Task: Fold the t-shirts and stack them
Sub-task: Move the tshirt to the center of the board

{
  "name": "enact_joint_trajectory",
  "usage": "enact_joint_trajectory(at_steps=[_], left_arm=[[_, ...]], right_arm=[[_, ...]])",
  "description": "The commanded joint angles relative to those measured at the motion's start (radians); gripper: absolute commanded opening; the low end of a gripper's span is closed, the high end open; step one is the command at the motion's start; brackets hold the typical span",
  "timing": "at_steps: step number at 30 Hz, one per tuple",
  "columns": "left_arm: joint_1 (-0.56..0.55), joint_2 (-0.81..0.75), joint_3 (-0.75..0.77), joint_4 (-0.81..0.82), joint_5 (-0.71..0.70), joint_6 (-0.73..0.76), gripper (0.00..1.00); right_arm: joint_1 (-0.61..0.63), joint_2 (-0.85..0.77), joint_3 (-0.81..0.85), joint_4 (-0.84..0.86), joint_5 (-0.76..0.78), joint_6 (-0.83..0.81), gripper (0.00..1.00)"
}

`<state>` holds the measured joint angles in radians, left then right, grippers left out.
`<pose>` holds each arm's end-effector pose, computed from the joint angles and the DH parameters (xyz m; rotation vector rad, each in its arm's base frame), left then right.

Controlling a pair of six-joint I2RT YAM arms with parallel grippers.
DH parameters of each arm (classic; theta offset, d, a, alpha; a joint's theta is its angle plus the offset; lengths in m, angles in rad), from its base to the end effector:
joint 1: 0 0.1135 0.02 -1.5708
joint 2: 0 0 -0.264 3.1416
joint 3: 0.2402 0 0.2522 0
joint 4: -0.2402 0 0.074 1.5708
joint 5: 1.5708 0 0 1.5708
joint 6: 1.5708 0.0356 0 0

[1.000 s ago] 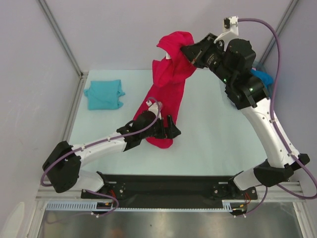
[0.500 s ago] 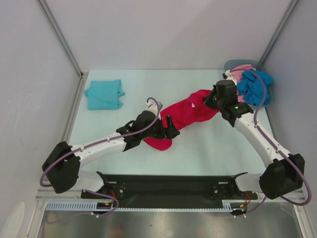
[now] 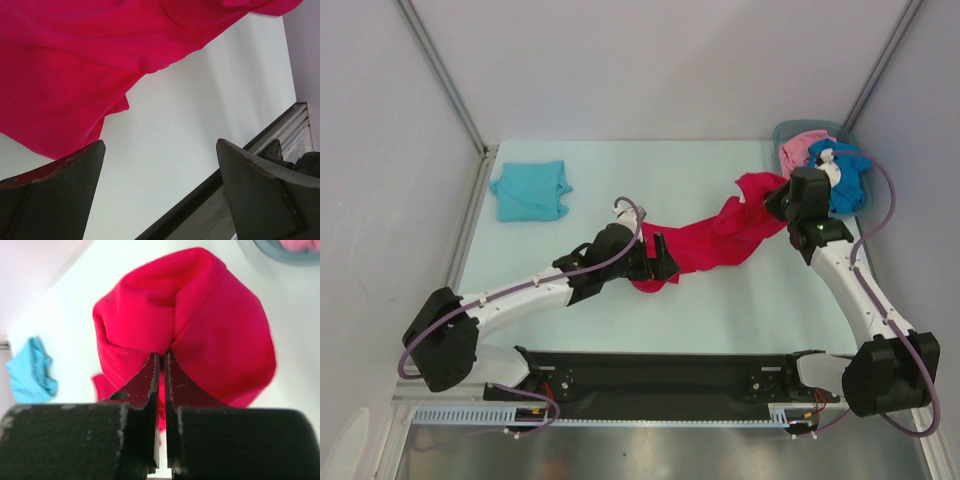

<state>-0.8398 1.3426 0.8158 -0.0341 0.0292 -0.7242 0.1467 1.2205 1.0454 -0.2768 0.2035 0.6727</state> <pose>0.1962 -0.2203 0.2411 0.1504 2.2793 -0.9134 0.2771 0.0337 0.3303 0.6508 1.9196 0.3151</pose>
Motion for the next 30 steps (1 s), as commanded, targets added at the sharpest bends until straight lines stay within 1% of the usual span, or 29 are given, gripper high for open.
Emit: enact_joint_trajectory(at_steps=[1,4,5,7,8,11,12,14,17,19,20,24,30], left_arm=[[-0.007,-0.031,0.036,-0.003,-0.018,0.022,1.0],[-0.007,-0.034,0.036,-0.003,-0.017,0.022,1.0],[-0.007,-0.036,0.036,-0.003,-0.017,0.02,1.0],[-0.007,-0.042,0.039,-0.004,-0.015,0.02,1.0],[-0.007,-0.043,0.039,-0.006,-0.017,0.02,1.0],[-0.008,-0.054,0.034,-0.009,-0.017,0.019,1.0],[-0.008,-0.056,0.033,-0.01,-0.017,0.017,1.0],[-0.008,-0.068,0.02,-0.01,-0.018,0.016,1.0],[-0.01,-0.083,0.0,-0.01,-0.021,0.012,1.0],[-0.01,-0.091,-0.012,-0.009,-0.025,0.008,1.0],[-0.012,-0.095,-0.026,-0.006,-0.023,0.006,1.0],[-0.016,-0.099,-0.059,0.011,-0.022,0.0,1.0],[-0.021,-0.088,-0.087,0.03,-0.009,-0.004,1.0]], right_arm=[[0.002,-0.039,-0.116,0.06,0.017,0.044,0.0],[-0.004,-0.05,-0.169,0.068,0.024,0.053,0.0],[-0.004,-0.05,-0.174,0.067,0.027,0.057,0.05],[-0.007,-0.044,-0.167,0.053,0.04,0.06,0.25],[-0.007,-0.041,-0.153,0.042,0.045,0.062,0.42],[-0.009,-0.045,-0.095,0.013,0.076,0.05,0.59],[-0.009,-0.052,-0.076,0.007,0.08,0.038,0.62],[-0.016,-0.049,0.0,-0.002,0.085,0.024,0.63],[-0.019,-0.047,0.071,-0.051,0.091,0.007,0.64],[-0.015,-0.074,0.061,-0.061,0.089,0.016,0.64],[-0.006,-0.088,0.039,-0.065,0.094,0.024,0.64],[0.028,-0.196,-0.201,-0.015,0.129,0.06,0.63],[0.039,-0.255,-0.381,-0.01,0.111,0.084,0.62]])
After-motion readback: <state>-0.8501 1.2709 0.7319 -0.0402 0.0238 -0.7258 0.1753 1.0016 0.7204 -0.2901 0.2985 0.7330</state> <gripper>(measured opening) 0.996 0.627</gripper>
